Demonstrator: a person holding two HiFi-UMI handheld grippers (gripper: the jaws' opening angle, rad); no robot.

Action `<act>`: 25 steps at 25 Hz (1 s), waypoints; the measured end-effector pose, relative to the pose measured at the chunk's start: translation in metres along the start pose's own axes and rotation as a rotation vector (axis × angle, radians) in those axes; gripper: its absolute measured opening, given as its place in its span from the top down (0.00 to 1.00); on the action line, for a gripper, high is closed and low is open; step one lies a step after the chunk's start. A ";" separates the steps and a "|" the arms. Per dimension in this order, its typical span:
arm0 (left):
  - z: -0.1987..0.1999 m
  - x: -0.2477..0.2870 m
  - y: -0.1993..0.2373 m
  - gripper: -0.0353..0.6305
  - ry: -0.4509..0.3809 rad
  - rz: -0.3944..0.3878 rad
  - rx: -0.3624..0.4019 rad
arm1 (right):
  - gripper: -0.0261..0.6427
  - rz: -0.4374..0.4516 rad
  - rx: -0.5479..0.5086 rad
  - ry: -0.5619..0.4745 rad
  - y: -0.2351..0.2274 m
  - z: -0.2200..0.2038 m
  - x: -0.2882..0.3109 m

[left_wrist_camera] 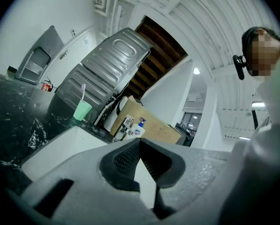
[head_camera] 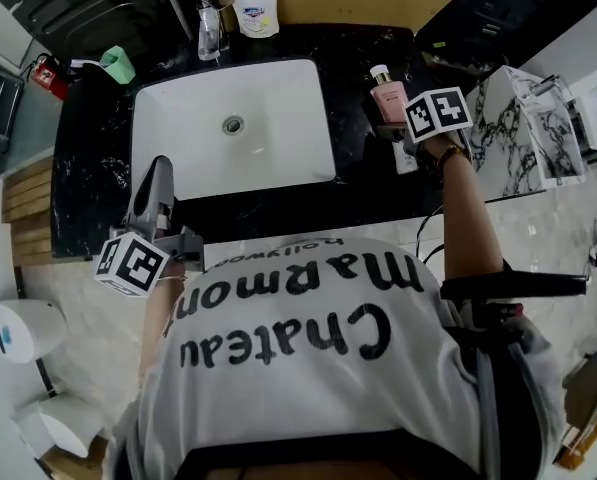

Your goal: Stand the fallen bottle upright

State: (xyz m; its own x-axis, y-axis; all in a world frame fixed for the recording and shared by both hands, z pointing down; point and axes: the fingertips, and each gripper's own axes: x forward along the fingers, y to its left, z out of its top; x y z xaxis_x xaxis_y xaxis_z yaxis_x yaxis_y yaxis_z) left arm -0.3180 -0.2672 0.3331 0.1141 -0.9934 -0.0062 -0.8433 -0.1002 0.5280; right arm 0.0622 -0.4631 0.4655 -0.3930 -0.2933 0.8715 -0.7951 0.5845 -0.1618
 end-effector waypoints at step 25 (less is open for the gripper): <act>-0.003 -0.028 -0.017 0.93 -0.093 0.116 -0.036 | 0.45 -0.042 -0.152 0.035 -0.005 0.014 0.015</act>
State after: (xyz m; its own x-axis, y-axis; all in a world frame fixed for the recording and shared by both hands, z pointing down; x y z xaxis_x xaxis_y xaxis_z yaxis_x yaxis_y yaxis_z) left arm -0.3058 -0.2376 0.3269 -0.0336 -0.9992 -0.0211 -0.8285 0.0161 0.5598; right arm 0.0539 -0.4811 0.4730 -0.3427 -0.2946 0.8921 -0.7302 0.6810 -0.0557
